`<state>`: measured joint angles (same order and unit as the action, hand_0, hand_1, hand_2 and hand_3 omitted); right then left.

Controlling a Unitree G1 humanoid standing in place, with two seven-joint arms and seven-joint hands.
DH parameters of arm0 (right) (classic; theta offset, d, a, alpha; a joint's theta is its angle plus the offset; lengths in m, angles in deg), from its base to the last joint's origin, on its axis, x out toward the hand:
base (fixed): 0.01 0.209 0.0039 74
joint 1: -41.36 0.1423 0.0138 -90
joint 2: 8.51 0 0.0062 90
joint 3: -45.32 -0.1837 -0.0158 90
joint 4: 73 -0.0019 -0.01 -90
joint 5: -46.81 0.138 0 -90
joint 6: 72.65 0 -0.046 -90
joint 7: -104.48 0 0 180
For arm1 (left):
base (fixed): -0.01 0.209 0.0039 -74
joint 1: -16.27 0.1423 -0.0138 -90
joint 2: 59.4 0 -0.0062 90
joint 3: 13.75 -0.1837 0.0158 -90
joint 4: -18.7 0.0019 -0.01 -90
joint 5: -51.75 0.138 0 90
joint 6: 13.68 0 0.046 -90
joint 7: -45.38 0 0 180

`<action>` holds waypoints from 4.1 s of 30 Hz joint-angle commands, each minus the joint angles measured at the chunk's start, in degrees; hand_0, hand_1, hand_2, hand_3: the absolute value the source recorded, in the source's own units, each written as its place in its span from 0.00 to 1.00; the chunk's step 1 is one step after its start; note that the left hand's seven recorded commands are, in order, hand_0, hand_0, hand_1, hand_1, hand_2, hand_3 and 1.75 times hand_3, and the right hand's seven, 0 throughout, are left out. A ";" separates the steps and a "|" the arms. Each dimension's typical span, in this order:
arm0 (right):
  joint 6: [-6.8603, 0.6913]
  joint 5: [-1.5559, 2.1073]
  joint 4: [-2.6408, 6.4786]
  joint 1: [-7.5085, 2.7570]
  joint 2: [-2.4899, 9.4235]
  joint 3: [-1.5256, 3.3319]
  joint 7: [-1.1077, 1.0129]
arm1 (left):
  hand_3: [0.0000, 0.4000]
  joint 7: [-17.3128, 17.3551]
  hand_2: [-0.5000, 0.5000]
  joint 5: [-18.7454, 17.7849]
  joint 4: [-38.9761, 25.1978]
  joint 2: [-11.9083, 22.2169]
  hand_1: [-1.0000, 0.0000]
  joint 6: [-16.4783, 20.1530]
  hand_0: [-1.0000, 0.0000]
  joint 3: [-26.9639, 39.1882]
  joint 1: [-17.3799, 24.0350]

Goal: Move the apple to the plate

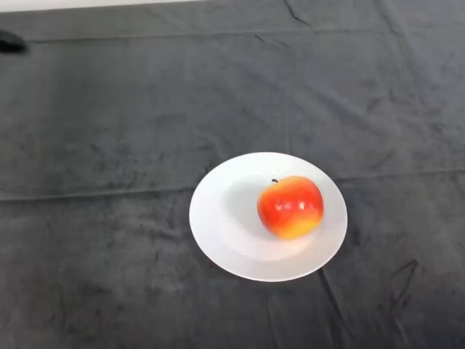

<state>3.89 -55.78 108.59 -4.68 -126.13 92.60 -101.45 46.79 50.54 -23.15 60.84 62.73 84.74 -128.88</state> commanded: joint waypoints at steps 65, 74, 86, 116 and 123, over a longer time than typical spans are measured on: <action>0.10 0.16 -1.58 2.39 -1.04 0.76 -0.74 | 0.00 -29.25 0.50 -19.75 22.54 17.08 1.00 -30.56 1.00 43.65 -0.20; 0.10 0.16 -1.57 2.39 -1.04 0.76 -0.74 | 0.00 -28.86 0.50 -19.88 22.91 17.01 1.00 -30.66 1.00 43.17 -0.67; 0.09 0.16 -1.56 2.39 -1.04 0.76 -0.73 | 0.00 -28.09 0.50 -20.35 23.32 17.23 1.00 -30.47 1.00 42.90 -0.82; 0.09 0.17 -1.55 2.38 -1.04 0.76 -0.73 | 0.00 -27.86 0.50 -20.64 23.69 16.84 1.00 -30.59 1.00 41.67 -1.51; 0.09 0.16 -1.55 2.38 -1.04 0.76 -0.73 | 0.00 -27.56 0.50 -20.91 23.80 16.87 1.00 -30.58 1.00 41.67 -1.31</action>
<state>3.85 -55.78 108.57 -4.66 -126.12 92.62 -101.46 18.22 28.51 -1.32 72.57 33.04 128.40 -126.81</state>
